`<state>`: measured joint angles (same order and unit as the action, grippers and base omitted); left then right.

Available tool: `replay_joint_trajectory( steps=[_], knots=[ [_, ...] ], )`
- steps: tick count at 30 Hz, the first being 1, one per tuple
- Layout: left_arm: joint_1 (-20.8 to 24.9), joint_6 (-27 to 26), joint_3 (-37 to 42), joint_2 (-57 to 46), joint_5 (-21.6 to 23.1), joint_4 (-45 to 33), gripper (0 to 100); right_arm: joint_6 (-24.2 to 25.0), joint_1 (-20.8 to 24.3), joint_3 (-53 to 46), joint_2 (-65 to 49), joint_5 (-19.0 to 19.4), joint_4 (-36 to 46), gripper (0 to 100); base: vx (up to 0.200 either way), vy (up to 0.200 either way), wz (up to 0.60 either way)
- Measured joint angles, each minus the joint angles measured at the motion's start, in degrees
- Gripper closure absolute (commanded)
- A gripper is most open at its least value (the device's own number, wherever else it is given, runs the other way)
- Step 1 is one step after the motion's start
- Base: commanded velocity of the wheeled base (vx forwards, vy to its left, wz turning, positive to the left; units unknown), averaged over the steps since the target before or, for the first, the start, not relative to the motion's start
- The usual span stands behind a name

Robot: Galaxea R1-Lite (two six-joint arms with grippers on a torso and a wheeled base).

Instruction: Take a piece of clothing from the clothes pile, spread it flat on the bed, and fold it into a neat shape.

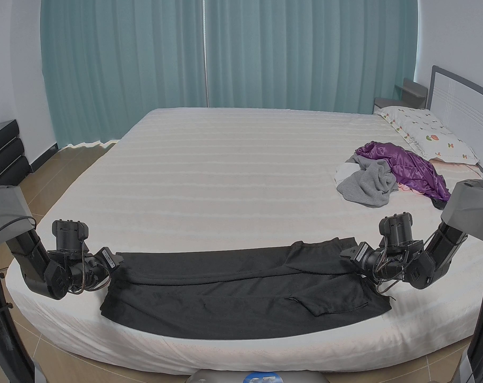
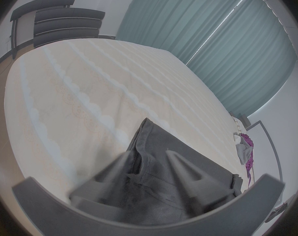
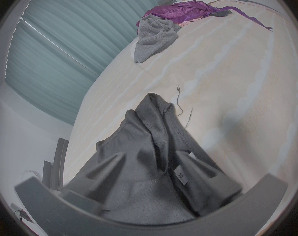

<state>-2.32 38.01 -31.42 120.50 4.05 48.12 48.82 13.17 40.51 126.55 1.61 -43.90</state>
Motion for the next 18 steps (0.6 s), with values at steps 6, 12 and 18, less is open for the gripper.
replay_joint_trajectory(
  steps=[6,12,18],
  knots=[
    [-0.10,1.60,-1.30,-0.05,-0.02,0.49,0,2.02,-0.60,-0.46,-1.63,3.94,-0.55,0,0.000,0.000,0.00],
    [-0.18,5.56,-5.33,1.79,-0.09,0.85,0,6.50,-2.40,-2.50,-2.63,8.68,-4.99,0,0.000,0.000,0.00],
    [-0.24,6.38,-10.67,6.70,-0.39,0.79,100,7.61,-4.22,-6.47,-2.79,11.28,-12.81,0,0.000,0.000,0.00]
  ],
)
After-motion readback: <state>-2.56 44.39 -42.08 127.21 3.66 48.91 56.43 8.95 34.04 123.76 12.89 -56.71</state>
